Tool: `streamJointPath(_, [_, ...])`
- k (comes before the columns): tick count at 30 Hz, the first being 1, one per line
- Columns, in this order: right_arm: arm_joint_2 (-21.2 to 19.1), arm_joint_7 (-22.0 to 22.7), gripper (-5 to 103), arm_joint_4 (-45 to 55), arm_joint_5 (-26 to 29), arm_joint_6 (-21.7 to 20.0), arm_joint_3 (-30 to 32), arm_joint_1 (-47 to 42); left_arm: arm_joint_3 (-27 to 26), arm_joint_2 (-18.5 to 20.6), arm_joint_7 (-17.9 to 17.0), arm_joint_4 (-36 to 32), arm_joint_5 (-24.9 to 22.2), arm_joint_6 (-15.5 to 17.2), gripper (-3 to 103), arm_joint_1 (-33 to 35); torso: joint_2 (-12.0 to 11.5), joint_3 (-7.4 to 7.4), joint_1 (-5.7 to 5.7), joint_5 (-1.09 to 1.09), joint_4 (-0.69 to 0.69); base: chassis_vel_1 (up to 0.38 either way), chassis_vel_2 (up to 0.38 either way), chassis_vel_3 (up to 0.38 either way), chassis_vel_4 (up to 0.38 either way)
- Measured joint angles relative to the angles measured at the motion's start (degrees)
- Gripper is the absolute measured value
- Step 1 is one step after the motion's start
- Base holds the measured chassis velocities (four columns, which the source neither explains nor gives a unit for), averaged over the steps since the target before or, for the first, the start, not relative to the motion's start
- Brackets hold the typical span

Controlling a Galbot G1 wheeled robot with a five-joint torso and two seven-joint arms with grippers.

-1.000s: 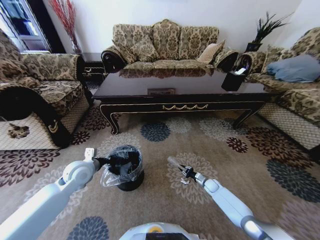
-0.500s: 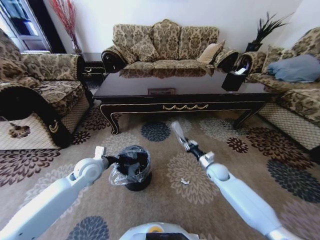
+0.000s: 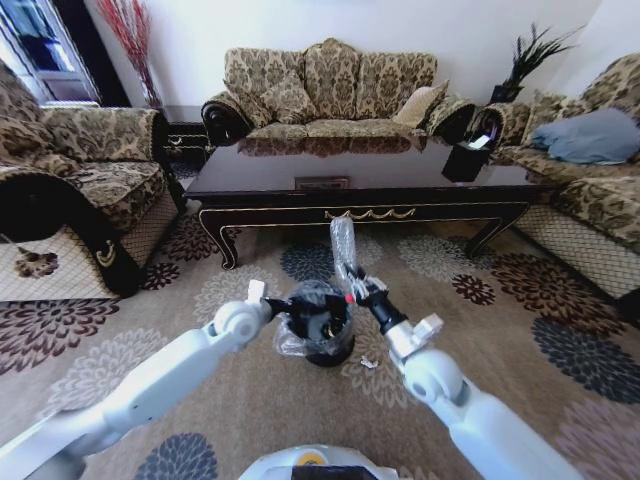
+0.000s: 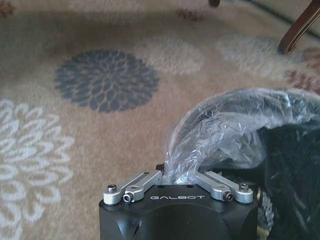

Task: Move to the front of the table and pick up the trash from the floor, then place it into the trash bin.

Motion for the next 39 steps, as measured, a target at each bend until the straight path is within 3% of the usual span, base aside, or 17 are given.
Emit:
streamJointPath(5, [0.4,-1.0,15,-1.2,-2.4,0.8,-0.9,-2.0,0.9,-1.9,-1.1,0.7,0.0,0.3,4,-0.6,0.0,0.00,0.00,0.00,-0.01,0.000,0.000,0.000,0.000])
streamJointPath(15, [1.9,-1.8,13,-3.6,-4.4,1.2,-2.2,-3.0,0.9,-1.3,-3.2,-1.8,-2.5,1.3,4,-2.8,0.0,0.00,0.00,0.01,-0.01,0.000,0.000,0.000,0.000])
streamJointPath(17, [2.1,-1.9,18,-3.7,-4.6,1.2,-2.2,-3.2,0.8,-0.9,-3.3,-2.1,-2.7,1.3,4,-3.0,0.0,0.00,0.00,0.00,-0.02,0.000,0.000,0.000,0.000])
streamJointPath(20, [2.3,-2.3,33,-4.1,-4.9,1.4,-2.1,-3.5,-0.1,0.2,-3.3,-2.3,-2.6,1.5,4,-2.4,0.0,0.00,0.00,0.01,0.00,0.000,0.000,0.000,0.000])
streamJointPath(22, [2.3,-2.4,33,-4.1,-4.9,1.4,-2.1,-3.5,-0.3,0.3,-3.3,-2.3,-2.5,1.6,4,-2.3,0.0,0.00,0.00,0.00,0.00,0.000,0.000,0.000,0.000])
streamJointPath(23, [2.3,-2.5,38,-4.1,-5.1,1.4,-2.1,-3.6,-0.8,0.5,-3.3,-2.3,-2.3,1.7,4,-1.8,0.0,0.00,0.00,0.00,0.01,0.000,0.000,0.000,0.000])
streamJointPath(25, [2.5,-2.6,49,-4.0,-5.3,1.3,-2.2,-3.7,-2.8,0.7,-3.4,-2.7,-2.0,2.0,4,-0.2,0.0,0.00,0.00,0.00,0.00,0.000,0.000,0.000,0.000])
streamJointPath(28, [2.6,-2.6,55,-4.0,-5.4,1.2,-2.2,-3.7,-3.8,1.0,-3.4,-2.9,-2.0,2.1,4,0.6,0.0,0.00,0.00,-0.01,-0.02,0.000,0.000,0.000,0.000])
streamJointPath(29, [2.6,-2.6,66,-4.2,-5.5,1.2,-2.2,-3.6,-4.9,1.6,-3.3,-3.3,-1.8,2.1,4,1.6,0.0,0.00,0.00,0.00,-0.02,0.000,0.000,0.000,0.000])
streamJointPath(32, [2.5,-2.6,71,-4.3,-5.5,1.2,-2.1,-3.5,-6.6,2.4,-3.2,-3.8,-1.4,2.4,4,2.9,0.0,0.00,0.00,-0.01,0.01,0.000,0.000,0.000,0.000])
streamJointPath(35, [2.5,-2.6,88,-4.3,-6.2,1.2,-2.1,-3.6,-9.7,3.2,-2.9,-4.3,-1.3,2.9,4,4.4,0.0,0.00,0.00,-0.02,-0.02,0.000,0.000,0.000,0.000])
streamJointPath(39, [3.0,-1.6,97,-4.7,-6.6,0.6,-1.1,-4.4,-12.6,5.0,-2.2,-4.2,-0.1,3.1,4,5.8,0.0,0.00,0.00,0.00,-0.01,0.000,0.000,0.000,0.000])
